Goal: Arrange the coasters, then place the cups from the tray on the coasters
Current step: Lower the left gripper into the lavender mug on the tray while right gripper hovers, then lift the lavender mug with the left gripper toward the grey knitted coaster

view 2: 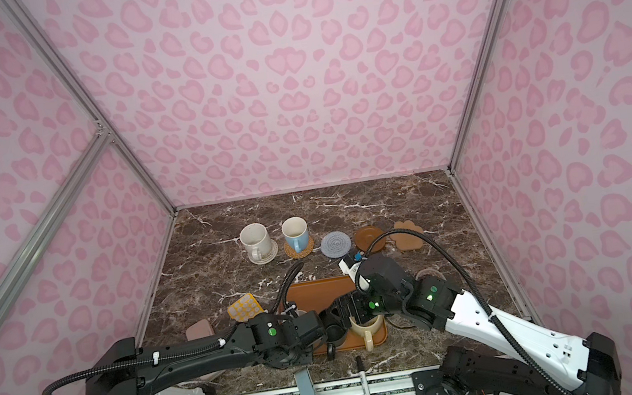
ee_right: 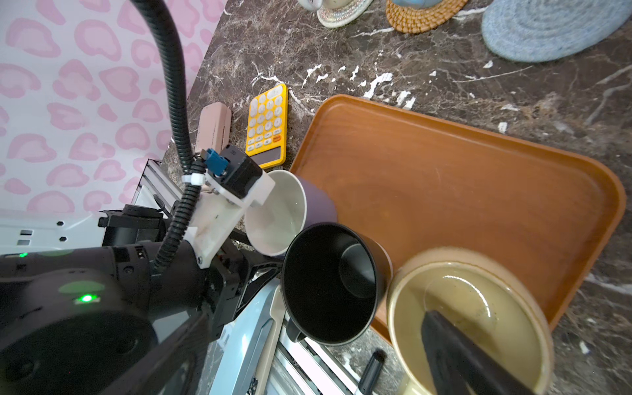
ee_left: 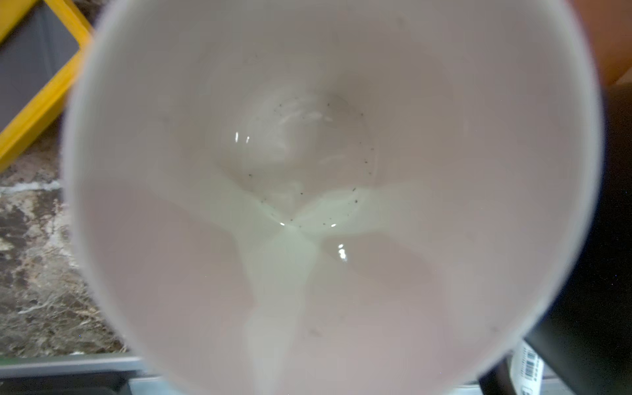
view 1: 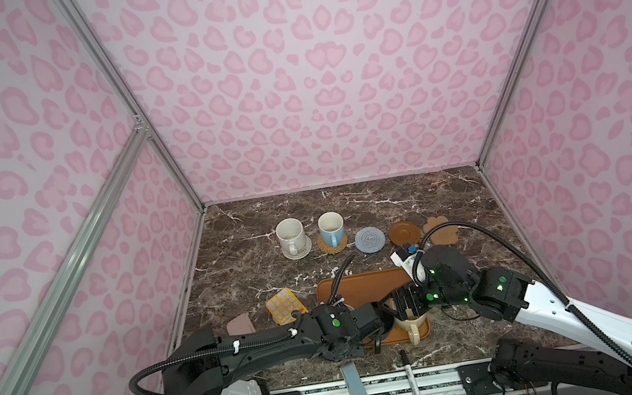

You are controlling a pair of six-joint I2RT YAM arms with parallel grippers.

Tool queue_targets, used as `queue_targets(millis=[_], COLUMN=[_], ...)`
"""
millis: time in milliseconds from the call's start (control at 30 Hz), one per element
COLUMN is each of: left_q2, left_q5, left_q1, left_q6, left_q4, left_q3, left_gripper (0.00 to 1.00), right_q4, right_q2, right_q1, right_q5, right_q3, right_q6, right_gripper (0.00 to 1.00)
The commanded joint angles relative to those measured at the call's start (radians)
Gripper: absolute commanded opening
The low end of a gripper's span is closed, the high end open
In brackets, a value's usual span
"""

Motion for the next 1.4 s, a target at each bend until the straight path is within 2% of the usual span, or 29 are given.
queue_targets(millis=[0, 133, 300, 567, 933, 1133, 1367], left_q2=[0.014, 0.019, 0.028, 0.026, -0.014, -0.015, -0.038], left_q5=[-0.033, -0.045, -0.047, -0.057, -0.118, -0.113, -0.136], left_q1=[0.000, 0.001, 0.000, 0.000, -0.001, 0.002, 0.058], left_q6=[0.010, 0.011, 0.014, 0.015, 0.035, 0.036, 0.064], left_q4=[-0.014, -0.017, -0.019, -0.033, -0.091, -0.122, -0.214], left_q3=[0.020, 0.021, 0.024, 0.032, 0.099, 0.128, 0.181], left_gripper=[0.38, 0.29, 0.24, 0.03, 0.03, 0.03, 0.03], right_q4=[0.032, 0.035, 0.051, 0.065, 0.072, 0.137, 0.167], right_q2=[-0.009, -0.017, -0.022, -0.026, -0.055, -0.051, -0.051], right_q1=[0.001, 0.001, 0.001, 0.002, 0.004, 0.003, 0.002], right_q5=[0.011, 0.021, 0.026, 0.031, 0.048, 0.042, 0.071], right_q3=[-0.016, -0.029, -0.044, -0.065, -0.086, -0.107, -0.097], right_q6=[0.016, 0.022, 0.029, 0.047, 0.056, 0.070, 0.069], right_gripper=[0.98, 0.98, 0.98, 0.98, 0.98, 0.98, 0.98])
